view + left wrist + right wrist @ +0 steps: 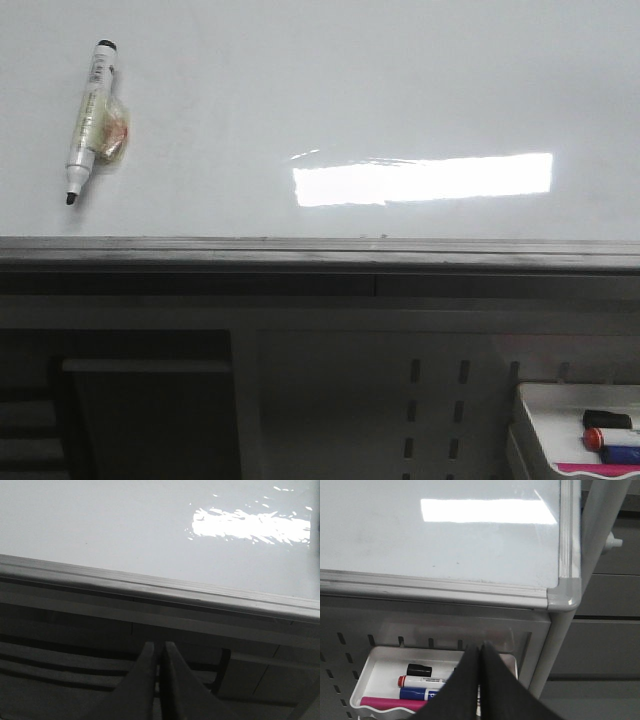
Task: Write number 4 on whiteboard
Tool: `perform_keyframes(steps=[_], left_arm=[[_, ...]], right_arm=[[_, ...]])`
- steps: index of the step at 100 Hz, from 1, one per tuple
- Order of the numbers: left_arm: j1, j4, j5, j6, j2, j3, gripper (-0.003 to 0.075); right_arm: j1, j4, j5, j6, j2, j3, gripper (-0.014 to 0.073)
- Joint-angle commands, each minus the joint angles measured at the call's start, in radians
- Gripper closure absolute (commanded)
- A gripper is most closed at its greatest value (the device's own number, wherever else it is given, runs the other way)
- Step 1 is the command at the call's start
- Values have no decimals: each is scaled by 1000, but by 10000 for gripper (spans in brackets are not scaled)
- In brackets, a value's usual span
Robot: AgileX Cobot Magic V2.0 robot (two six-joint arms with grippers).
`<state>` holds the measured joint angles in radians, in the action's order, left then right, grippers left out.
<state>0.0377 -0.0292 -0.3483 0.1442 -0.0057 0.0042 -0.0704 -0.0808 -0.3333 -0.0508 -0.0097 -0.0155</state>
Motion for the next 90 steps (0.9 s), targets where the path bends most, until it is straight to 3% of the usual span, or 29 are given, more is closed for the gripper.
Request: perform_keyframes(steps=[1, 90], left_arm=[[-8, 0, 41, 0, -25, 35, 741], [-8, -29, 49, 0, -25, 35, 741]], right_arm=[[-6, 3, 17, -2, -16, -19, 658], [-6, 3, 17, -2, -16, -19, 658]])
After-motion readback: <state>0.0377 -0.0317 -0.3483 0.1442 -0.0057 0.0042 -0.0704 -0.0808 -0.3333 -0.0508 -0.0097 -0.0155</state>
